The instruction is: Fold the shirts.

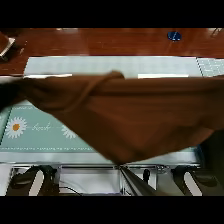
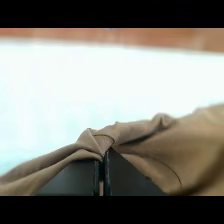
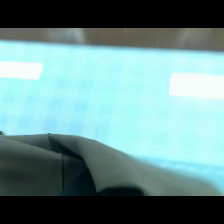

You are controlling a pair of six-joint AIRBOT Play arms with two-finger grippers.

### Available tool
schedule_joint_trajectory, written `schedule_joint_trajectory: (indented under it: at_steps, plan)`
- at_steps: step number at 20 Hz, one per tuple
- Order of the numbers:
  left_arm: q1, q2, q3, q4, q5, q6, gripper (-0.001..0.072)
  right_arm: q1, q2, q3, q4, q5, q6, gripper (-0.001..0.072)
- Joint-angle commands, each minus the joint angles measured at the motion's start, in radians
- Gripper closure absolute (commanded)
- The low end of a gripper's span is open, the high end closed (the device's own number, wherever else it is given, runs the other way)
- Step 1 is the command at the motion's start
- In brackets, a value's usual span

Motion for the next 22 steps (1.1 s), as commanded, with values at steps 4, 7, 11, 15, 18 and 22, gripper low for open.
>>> schedule_joint_trajectory:
  at_steps: [4, 7, 11, 15, 18, 22]
  plan:
    - [-0.136, -0.062, -0.629, -0.076, 0.165, -0.001, 0.0688, 0.041, -0.281, -0.299, 0.261, -0.286, -0.133, 0.069]
    - [-0.153, -0.176, -0.726, -0.088, 0.366, 0.003, 0.0688, 0.132, -0.554, -0.18, 0.286, -0.417, -0.152, 0.069]
    - [-0.153, -0.396, -0.686, -0.13, 0.494, 0.079, 0.0687, 0.178, -0.923, 0.091, 0.27, -0.422, -0.034, 0.0689]
    - [-0.147, -0.554, -0.571, -0.127, 0.436, 0.097, 0.0199, 0.146, -1.051, 0.143, 0.246, -0.344, 0.068, 0.0292]
    - [-0.049, -0.562, -0.364, 0.064, 0.21, 0.13, 0.0199, 0.064, -0.993, 0.143, -0.012, -0.098, 0.04, 0.0292]
    - [0.18, -0.472, -0.18, 0.185, 0.153, 0.042, 0.02, -0.153, -0.704, -0.138, -0.056, -0.169, 0.016, 0.0292]
